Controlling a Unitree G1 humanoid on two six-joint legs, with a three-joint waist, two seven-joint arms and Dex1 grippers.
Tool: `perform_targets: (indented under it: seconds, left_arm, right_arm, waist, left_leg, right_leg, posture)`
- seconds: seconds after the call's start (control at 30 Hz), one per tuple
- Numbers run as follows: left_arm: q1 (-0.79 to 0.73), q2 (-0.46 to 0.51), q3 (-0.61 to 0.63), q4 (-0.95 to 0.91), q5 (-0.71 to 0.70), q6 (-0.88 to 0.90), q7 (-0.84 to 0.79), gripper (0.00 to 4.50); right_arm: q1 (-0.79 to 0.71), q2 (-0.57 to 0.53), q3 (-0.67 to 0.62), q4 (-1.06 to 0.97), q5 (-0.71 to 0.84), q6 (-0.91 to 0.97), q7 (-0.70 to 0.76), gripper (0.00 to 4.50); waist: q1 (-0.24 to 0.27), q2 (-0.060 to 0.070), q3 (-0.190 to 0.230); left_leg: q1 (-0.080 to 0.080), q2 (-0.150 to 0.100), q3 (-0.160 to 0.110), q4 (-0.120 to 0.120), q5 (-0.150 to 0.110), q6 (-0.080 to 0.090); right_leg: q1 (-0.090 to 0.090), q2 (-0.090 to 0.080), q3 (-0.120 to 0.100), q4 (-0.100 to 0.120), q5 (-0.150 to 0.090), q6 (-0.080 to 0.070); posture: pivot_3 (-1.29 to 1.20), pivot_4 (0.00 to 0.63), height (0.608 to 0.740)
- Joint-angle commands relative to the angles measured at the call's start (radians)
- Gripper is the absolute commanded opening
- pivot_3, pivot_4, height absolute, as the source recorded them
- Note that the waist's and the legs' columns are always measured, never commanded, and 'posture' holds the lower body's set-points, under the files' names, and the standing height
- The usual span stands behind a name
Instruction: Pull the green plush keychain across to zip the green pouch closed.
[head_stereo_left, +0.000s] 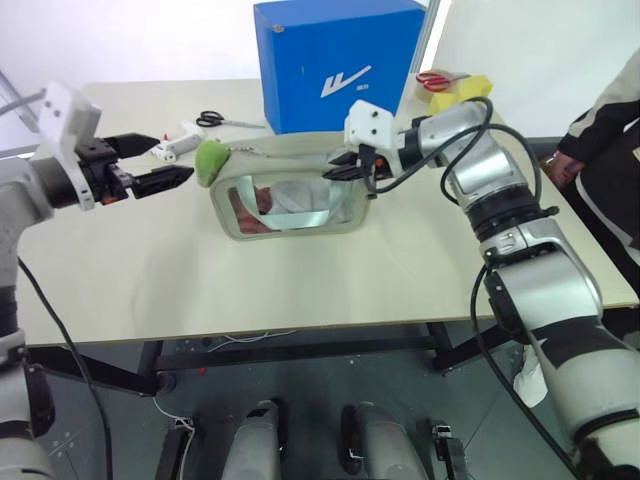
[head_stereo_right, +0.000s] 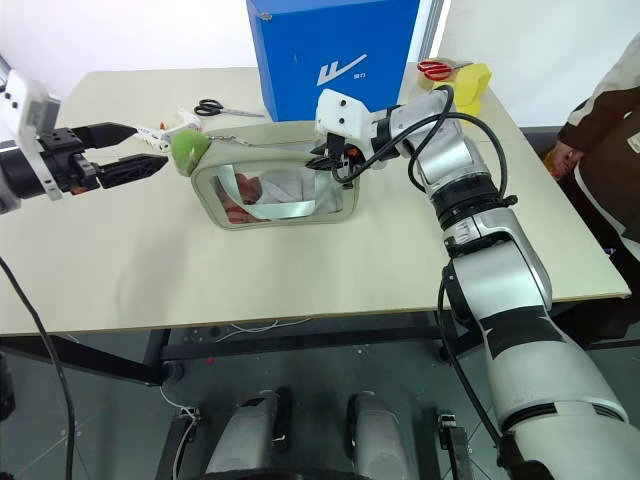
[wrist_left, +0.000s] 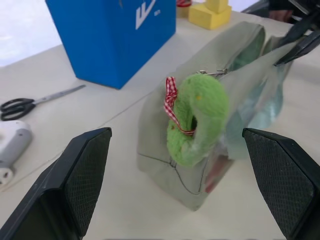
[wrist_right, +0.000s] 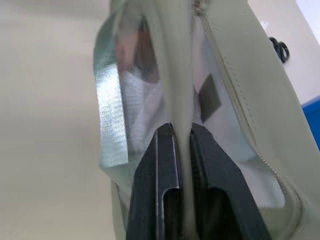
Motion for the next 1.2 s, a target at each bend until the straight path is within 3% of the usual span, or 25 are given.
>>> perform_targets:
  seconds: [0.03,0.13,0.23,0.57,0.73,1.2]
  left_arm:
    - [-0.002,0.034,0.043,-0.007,-0.008,-0.008,0.000,4.50]
    - [-0.004,0.037,0.049,-0.004,-0.014,-0.008,0.004,4.50]
    - [-0.008,0.022,0.032,0.004,-0.009,-0.018,0.008,4.50]
    - [-0.051,-0.001,-0.010,0.023,-0.003,-0.028,-0.007,4.50]
    - [-0.071,-0.003,-0.018,0.042,-0.002,-0.028,-0.015,4.50]
    - [-0.046,0.001,-0.014,0.007,-0.008,-0.017,-0.014,4.50]
  right_arm:
    - [0.010,-0.036,-0.035,-0.201,0.050,0.095,0.072,0.32]
    - [0.103,-0.075,-0.018,-0.391,0.072,0.173,0.135,0.32]
    - [0.155,-0.073,-0.019,-0.460,0.072,0.222,0.112,0.32]
    - [0.147,-0.035,-0.059,-0.379,0.060,0.123,-0.003,0.32]
    - [0.106,-0.029,-0.077,-0.350,0.086,0.076,0.017,0.32]
    - [0.215,-0.043,-0.059,-0.432,0.100,0.077,0.058,0.32]
  waist:
    - [0.001,0.000,0.000]
    - [0.006,0.000,0.000]
    - [0.004,0.000,0.000]
    - [-0.003,0.000,0.000]
    - [0.001,0.000,0.000]
    - [0.000,0.000,0.000]
  left_leg:
    - [0.000,0.000,0.000,0.000,0.000,0.000]
    - [0.000,0.000,0.000,0.000,0.000,0.000]
    - [0.000,0.000,0.000,0.002,0.000,0.000]
    - [0.001,0.004,0.000,0.012,0.000,0.000]
    - [0.000,0.004,0.001,0.011,0.000,0.000]
    - [0.000,0.005,0.001,0.012,0.000,0.000]
  right_leg:
    - [0.000,0.000,0.000,0.000,0.000,0.000]
    - [0.000,0.000,0.000,0.001,0.000,0.000]
    - [0.000,-0.001,0.000,0.002,0.000,0.000]
    - [0.001,0.003,0.000,0.008,0.002,-0.004]
    - [0.000,0.004,0.001,0.008,0.002,-0.003]
    - [0.000,0.004,0.001,0.008,0.002,-0.003]
  posture:
    - [0.00,0.150,0.740]
    - [0.00,0.150,0.740]
    - [0.00,0.150,0.740]
    - [0.00,0.150,0.740]
    - [0.00,0.150,0.740]
    - [0.00,0.150,0.740]
